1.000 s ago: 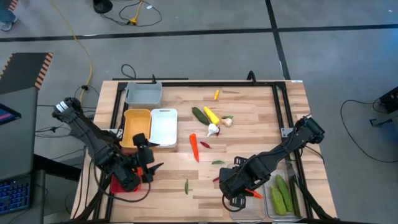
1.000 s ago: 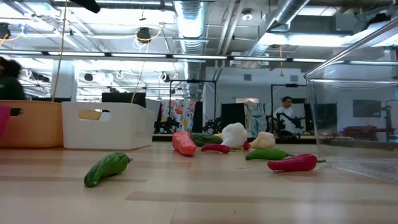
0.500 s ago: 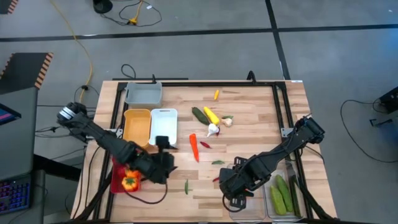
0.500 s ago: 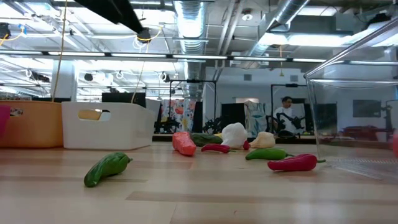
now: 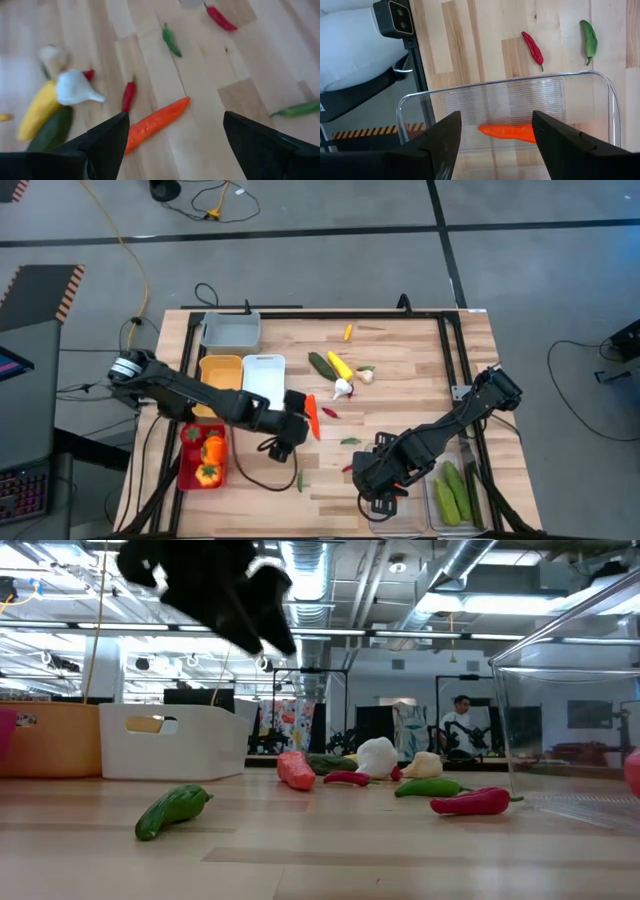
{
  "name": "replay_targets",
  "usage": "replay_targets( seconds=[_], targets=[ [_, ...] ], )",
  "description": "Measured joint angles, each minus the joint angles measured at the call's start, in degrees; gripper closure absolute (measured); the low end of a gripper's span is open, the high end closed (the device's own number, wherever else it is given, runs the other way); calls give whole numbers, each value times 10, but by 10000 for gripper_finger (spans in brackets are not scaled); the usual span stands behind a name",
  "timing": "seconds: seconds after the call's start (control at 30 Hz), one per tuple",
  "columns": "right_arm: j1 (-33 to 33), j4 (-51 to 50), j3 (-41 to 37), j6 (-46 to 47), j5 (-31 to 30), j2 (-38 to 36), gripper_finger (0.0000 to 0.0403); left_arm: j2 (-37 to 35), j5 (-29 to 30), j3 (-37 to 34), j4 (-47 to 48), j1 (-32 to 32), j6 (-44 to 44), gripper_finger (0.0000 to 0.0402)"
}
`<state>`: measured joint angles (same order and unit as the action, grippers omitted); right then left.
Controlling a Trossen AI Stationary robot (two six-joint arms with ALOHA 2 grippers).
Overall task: Sort produce into baskets
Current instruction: Put the orange carrot into the left transparent bin
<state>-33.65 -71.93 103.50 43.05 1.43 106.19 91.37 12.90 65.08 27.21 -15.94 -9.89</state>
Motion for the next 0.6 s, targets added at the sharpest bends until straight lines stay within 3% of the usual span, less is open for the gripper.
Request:
replay_targets(
  seconds=[0.33,0.6],
  targets=[
    [0,4,0,0,0,0,132,81,-23,0,-28,50,-74,106],
    [0,8,0,0,-2,0,132,101,-21,0,-36,72,-113,106]
  ],
)
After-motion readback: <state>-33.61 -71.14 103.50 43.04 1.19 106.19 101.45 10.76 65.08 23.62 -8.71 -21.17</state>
